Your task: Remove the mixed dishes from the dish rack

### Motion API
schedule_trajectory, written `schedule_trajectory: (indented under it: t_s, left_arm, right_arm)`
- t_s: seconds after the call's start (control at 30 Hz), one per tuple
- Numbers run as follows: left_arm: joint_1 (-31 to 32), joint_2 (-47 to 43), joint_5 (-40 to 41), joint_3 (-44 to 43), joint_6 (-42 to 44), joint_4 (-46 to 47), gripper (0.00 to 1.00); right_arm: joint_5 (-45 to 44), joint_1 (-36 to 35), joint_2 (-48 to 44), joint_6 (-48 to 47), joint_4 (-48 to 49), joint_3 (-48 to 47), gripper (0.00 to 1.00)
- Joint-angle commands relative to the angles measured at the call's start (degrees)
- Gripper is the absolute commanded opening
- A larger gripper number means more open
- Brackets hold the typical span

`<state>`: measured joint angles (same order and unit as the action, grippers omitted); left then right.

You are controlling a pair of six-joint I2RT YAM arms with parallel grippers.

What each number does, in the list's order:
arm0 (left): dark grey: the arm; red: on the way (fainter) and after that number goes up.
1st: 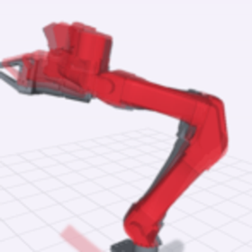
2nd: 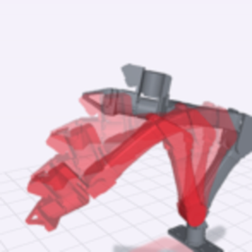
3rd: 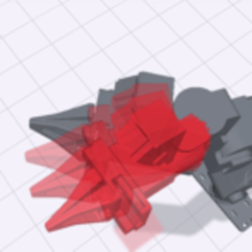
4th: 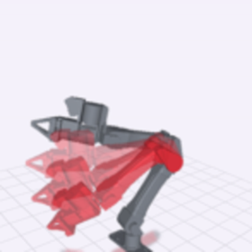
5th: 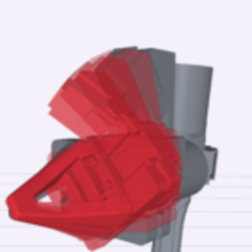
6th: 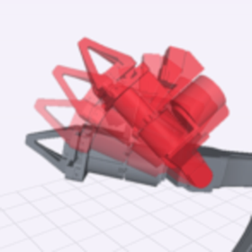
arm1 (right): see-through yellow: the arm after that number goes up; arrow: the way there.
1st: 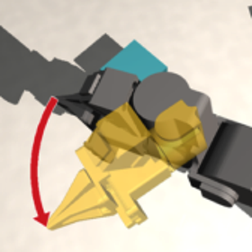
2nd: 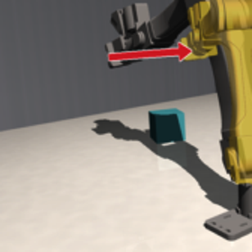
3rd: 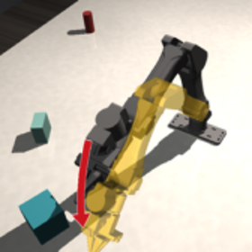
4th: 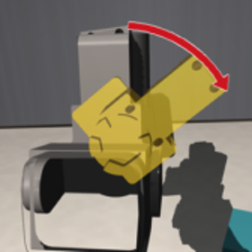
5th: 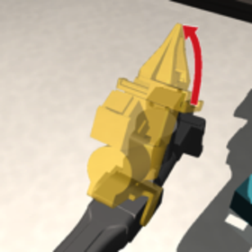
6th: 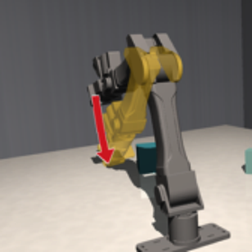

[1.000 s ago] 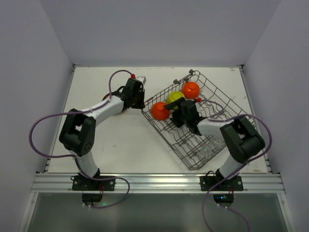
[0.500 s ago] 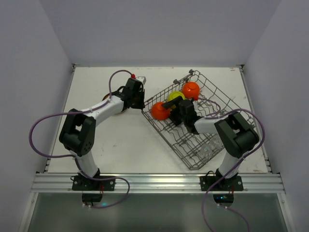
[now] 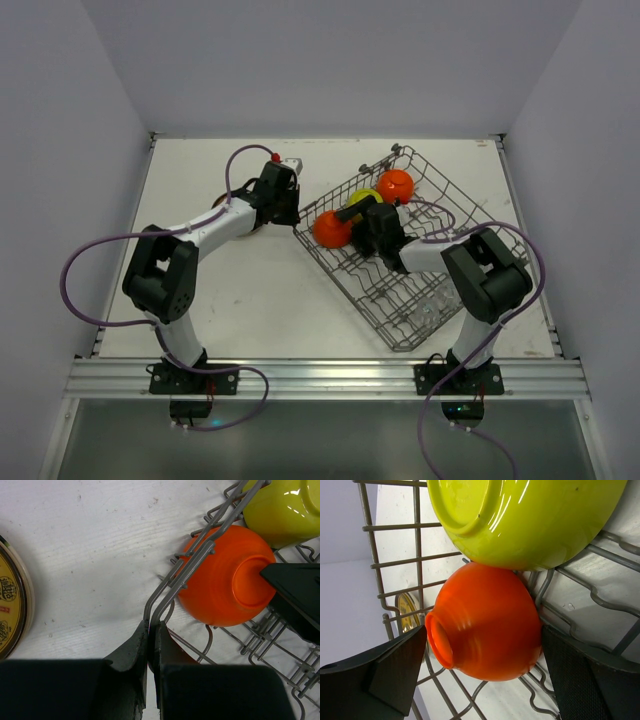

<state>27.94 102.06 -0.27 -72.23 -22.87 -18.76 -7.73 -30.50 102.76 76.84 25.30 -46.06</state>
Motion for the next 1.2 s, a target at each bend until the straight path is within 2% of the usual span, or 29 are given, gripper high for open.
schedule_trajectory:
  t_s: [0.0,0.33,0.6,0.87,1.17]
  left_arm:
    - [0.3,-0.1,0.5,-1.0,-0.6,-0.1,0.0]
    - [0.3,-0.2,0.5,-1.2,-0.4,-0.5,0.0]
    - [0.3,0.2,0.5,-1.5,-0.6,-0.5,0.0]
    - [0.3,0.5,-0.3,-1.5,-0.3,-0.8,0.0]
    - [0.3,0.8,-0.3,-1.6,-0.1,-1.1,0.0]
  right_arm:
    - [-4.2,0.4,1.3,-2.7,-0.4,-0.8,0.98]
    - [2.9,0.4,1.1,-7.4,17.7,3.7,0.95]
    - [3.2,0.3,-1.6,-8.4,19.8,5.3,0.92]
    - [4.9,0.4,0.7,-7.3,25.8,5.7,0.91]
    - [6.3,0.4,1.6,-6.4,28.0,5.2,0.78]
